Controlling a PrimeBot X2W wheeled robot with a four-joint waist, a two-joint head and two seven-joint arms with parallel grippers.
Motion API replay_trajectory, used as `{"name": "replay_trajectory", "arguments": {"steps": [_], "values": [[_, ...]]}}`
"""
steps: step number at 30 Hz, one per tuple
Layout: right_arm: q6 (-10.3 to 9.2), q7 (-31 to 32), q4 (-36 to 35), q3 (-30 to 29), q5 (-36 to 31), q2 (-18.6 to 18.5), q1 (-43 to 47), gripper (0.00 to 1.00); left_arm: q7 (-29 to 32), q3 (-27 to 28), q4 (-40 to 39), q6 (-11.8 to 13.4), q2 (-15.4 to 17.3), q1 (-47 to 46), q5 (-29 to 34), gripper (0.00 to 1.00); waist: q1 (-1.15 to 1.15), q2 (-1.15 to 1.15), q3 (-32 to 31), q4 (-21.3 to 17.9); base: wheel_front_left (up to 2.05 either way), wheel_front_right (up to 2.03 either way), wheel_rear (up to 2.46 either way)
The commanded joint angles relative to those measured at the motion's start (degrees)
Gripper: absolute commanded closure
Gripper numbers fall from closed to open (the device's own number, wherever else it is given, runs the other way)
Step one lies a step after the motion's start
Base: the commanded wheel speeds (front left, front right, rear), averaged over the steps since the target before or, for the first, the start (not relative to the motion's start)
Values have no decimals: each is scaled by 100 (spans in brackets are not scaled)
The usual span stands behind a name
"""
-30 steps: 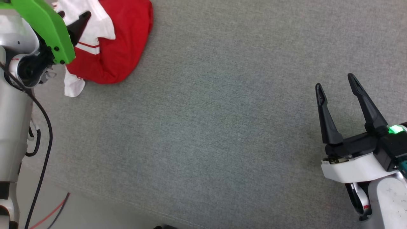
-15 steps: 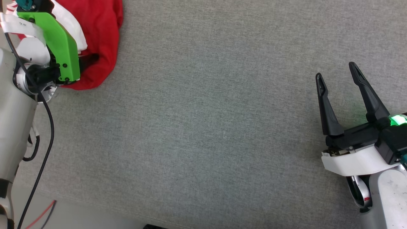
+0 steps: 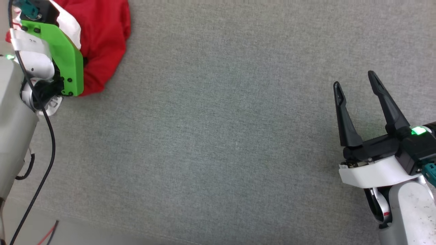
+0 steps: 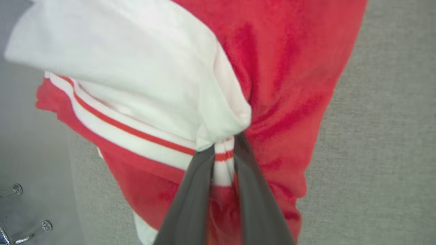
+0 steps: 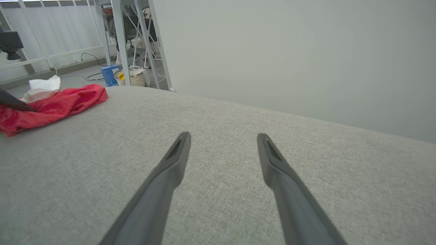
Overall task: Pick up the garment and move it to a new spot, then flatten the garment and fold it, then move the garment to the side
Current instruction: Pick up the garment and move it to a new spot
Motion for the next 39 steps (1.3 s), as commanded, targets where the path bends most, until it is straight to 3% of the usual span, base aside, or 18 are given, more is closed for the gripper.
{"name": "replay_trajectory", "arguments": {"steps": [1, 9, 20, 30, 39], "values": [[-4, -27, 26, 1, 62, 30, 52, 0, -143, -79, -92, -15, 106, -89, 62, 100, 0, 35, -297, 73, 0, 0, 0], [-4, -27, 126, 61, 134, 241, 193, 0, -598, -620, -925, -15, 554, -389, 232, 100, 0, 35, -925, -4, 0, 0, 0], [-4, -27, 147, 4, 194, 438, 446, 0, -837, -1262, -2146, -15, 516, -644, 528, 100, 0, 35, -1377, -592, 0, 0, 0], [-4, -27, 113, -10, 351, 494, 404, 0, -1077, -2148, -2766, -15, -111, -872, 830, 100, 0, 35, -1330, -1449, 0, 0, 0], [-4, -27, 57, -203, 592, 496, 417, 0, -1677, -3123, -2391, -15, -1155, -991, 867, 100, 0, 35, -1154, -2005, 0, 0, 0]]}}
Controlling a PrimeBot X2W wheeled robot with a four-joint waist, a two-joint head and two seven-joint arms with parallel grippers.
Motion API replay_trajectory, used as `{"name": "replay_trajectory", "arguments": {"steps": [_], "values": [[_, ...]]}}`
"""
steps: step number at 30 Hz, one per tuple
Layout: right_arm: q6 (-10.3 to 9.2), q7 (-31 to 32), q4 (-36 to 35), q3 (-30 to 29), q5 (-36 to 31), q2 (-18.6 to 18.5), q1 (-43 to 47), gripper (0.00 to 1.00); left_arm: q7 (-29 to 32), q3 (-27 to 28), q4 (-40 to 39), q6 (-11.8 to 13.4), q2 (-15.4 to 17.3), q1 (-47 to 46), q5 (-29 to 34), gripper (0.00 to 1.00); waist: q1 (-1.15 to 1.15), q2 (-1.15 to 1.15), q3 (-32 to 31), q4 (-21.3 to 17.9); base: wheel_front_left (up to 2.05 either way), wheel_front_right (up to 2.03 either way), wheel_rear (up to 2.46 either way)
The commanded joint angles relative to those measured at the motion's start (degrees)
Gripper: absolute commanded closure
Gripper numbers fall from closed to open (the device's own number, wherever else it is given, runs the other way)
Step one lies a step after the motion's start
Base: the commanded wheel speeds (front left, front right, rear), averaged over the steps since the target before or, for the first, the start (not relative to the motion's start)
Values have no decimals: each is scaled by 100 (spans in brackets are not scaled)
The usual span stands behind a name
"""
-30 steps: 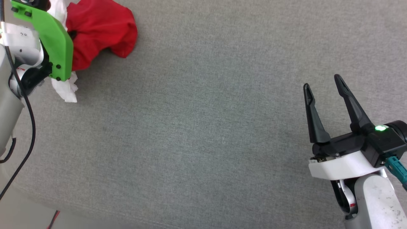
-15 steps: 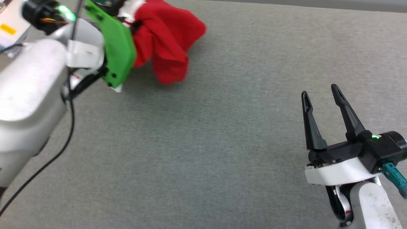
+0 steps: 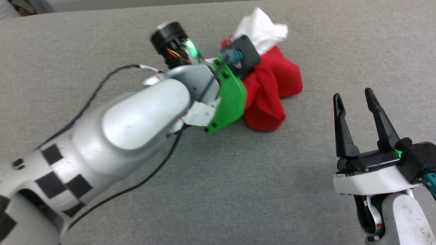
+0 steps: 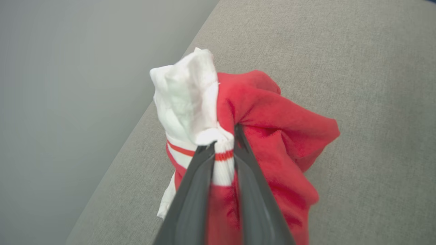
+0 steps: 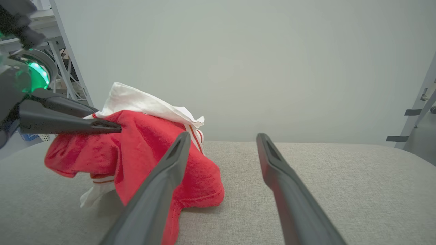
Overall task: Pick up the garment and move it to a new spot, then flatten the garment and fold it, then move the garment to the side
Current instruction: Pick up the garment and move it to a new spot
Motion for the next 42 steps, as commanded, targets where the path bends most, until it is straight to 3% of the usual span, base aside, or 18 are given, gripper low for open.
{"name": "replay_trajectory", "arguments": {"steps": [1, 7, 10, 15, 20, 21, 22, 23, 32, 36, 42], "values": [[-5, -27, -44, -24, 46, -6, 28, 0, -100, -80, 114, -15, -123, -80, 36, 100, 0, 35, 138, -249, 0, 0, 0], [-5, -27, -110, -201, 71, -6, -46, 0, -261, -328, 608, -15, -930, 312, 211, 100, 0, 35, 350, -379, 0, 0, 0], [-5, -27, -129, -333, 107, -5, -101, 0, 85, -334, 623, -15, -1223, 789, 692, 100, 0, 35, 443, -411, 0, 0, 0], [-5, -27, -122, -444, 135, -5, -183, 0, 500, -336, 525, -15, -1431, 1599, 1262, 100, 0, 35, 542, -427, 0, 0, 0], [-5, -27, -50, -475, 111, -5, -203, 0, 480, -337, 449, -15, -1489, 1875, 1307, 100, 0, 35, 516, -341, 0, 0, 0], [-5, -27, -35, -478, 100, -5, -191, 0, 337, -337, 480, -15, -1493, 1839, 1287, 86, 0, 35, 479, -308, 0, 0, 0], [-5, -27, -21, -483, 89, -5, -180, 0, 215, -337, 507, -15, -1499, 1801, 1287, 24, 0, 35, 439, -280, 0, 0, 0], [-5, -27, -2, -489, 77, -5, -160, 0, 8, -337, 545, -15, -1504, 1736, 1304, 0, 0, 35, 384, -248, 0, 0, 0], [-5, -27, 128, -653, -2, -5, 154, 0, -1924, -64, 949, 73, -1677, 1505, 991, 0, 0, 35, -241, 106, 0, 0, 0], [-5, -27, 172, -684, -16, -5, 287, 0, -2520, 280, 950, 451, -1607, 1579, 983, 0, 0, 35, -469, 262, 0, 0, 0], [-5, -27, 237, -686, -59, -5, 478, 0, -3072, 771, 898, 1139, -1232, 1824, 1026, 0, 0, 35, -747, 448, 0, 0, 0]]}}
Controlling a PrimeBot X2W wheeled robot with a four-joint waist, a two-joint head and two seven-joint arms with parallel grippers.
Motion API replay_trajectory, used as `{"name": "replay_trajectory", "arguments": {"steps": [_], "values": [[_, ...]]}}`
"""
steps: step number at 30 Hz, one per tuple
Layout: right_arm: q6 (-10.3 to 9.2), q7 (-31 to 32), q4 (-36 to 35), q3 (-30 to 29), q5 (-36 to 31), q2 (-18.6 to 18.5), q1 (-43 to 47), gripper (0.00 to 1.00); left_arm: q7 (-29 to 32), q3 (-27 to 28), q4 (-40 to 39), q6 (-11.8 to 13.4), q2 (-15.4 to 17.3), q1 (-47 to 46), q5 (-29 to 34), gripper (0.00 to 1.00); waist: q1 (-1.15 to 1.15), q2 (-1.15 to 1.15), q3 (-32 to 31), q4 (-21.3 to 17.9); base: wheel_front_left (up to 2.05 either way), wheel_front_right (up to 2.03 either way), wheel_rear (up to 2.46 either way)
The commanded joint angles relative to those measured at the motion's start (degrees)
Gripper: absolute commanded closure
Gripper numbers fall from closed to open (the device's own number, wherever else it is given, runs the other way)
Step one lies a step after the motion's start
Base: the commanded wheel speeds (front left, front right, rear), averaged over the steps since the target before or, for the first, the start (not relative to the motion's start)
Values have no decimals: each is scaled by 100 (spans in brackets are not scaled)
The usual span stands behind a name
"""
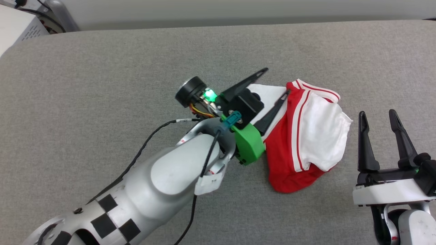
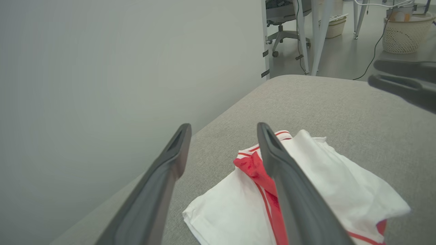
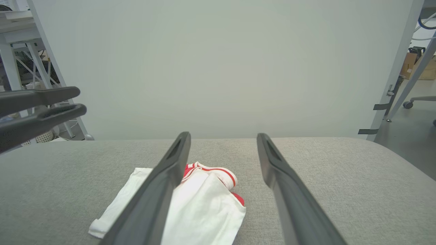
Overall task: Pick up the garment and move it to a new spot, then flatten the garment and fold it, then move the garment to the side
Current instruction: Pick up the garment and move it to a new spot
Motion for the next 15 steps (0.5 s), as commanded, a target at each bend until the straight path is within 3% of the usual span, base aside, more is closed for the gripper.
{"name": "replay_trajectory", "arguments": {"steps": [1, 10, 15], "values": [[-4, -27, 31, 5, -44, -6, 106, 0, -95, 122, -39, 172, 131, 197, 28, 0, 0, 35, -246, 206, 0, 0, 0], [-4, -27, 69, -21, -128, -6, 346, 0, -227, 1119, -674, 1046, 799, 1337, 110, 0, 0, 35, -541, 355, 0, 0, 0], [-4, -27, 93, -37, -178, -6, 462, 0, -229, 1840, -1140, 1248, 1089, 2121, 264, 0, 0, 35, -686, 447, 0, 0, 0]]}}
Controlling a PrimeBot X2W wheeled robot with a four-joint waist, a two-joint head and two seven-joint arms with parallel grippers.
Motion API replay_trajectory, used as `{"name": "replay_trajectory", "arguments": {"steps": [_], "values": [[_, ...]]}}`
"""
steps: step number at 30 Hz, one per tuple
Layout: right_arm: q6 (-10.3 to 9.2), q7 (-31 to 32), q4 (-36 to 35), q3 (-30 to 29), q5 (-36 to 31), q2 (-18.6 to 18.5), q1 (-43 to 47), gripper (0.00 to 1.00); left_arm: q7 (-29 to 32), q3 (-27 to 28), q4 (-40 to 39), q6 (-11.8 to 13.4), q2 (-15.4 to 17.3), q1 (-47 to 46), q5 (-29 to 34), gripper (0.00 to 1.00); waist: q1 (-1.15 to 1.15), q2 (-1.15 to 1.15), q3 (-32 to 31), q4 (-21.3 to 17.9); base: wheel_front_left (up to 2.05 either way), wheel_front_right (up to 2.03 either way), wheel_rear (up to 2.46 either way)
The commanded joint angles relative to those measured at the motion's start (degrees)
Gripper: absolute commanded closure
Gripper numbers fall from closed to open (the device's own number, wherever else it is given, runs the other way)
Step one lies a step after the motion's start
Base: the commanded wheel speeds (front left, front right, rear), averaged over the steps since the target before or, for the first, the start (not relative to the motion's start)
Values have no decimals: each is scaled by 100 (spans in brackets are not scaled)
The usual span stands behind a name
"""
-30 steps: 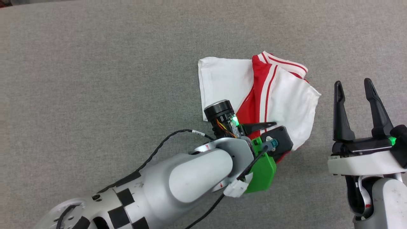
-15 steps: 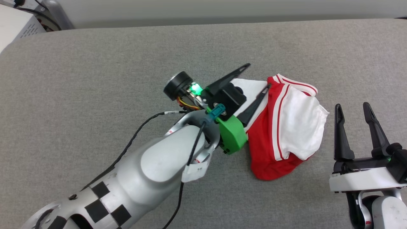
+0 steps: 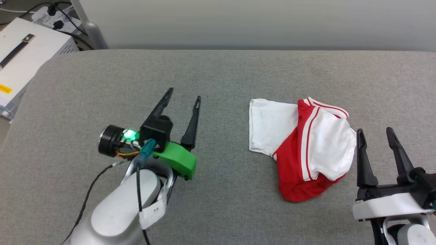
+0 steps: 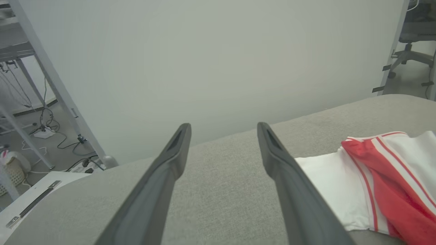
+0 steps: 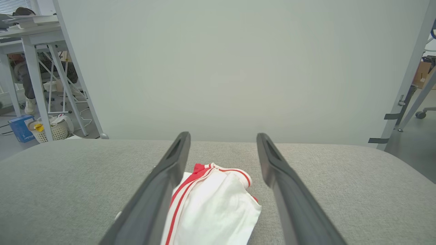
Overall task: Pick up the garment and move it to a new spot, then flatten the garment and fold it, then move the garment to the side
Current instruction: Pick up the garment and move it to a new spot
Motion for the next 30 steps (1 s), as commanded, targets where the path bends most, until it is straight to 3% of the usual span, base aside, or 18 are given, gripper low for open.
{"name": "replay_trajectory", "arguments": {"steps": [1, 6, 12, 18, 30], "values": [[-4, -27, 24, 5, -61, -7, 99, 0, -31, 199, -112, 61, 78, 271, 136, 0, 0, 35, -114, 92, 0, 0, 0], [-4, -27, 47, 32, -80, -7, 203, 0, -32, 958, -450, 158, 146, 994, 316, 0, 0, 35, -241, 161, 0, 0, 0], [-4, -27, 87, 69, -49, -7, 275, 0, -32, 1762, -715, 107, -4, 1807, 591, 0, 0, 35, -362, 172, 0, 0, 0], [-4, -27, 153, 90, 45, -7, 352, 0, -32, 2383, -766, -82, -336, 2451, 852, 0, 0, 35, -470, 121, 0, 0, 0], [-4, -27, 292, 96, 256, -7, 553, 0, -32, 3144, -853, -701, -950, 3205, 1495, 0, 0, 35, -658, 83, 0, 0, 0]]}}
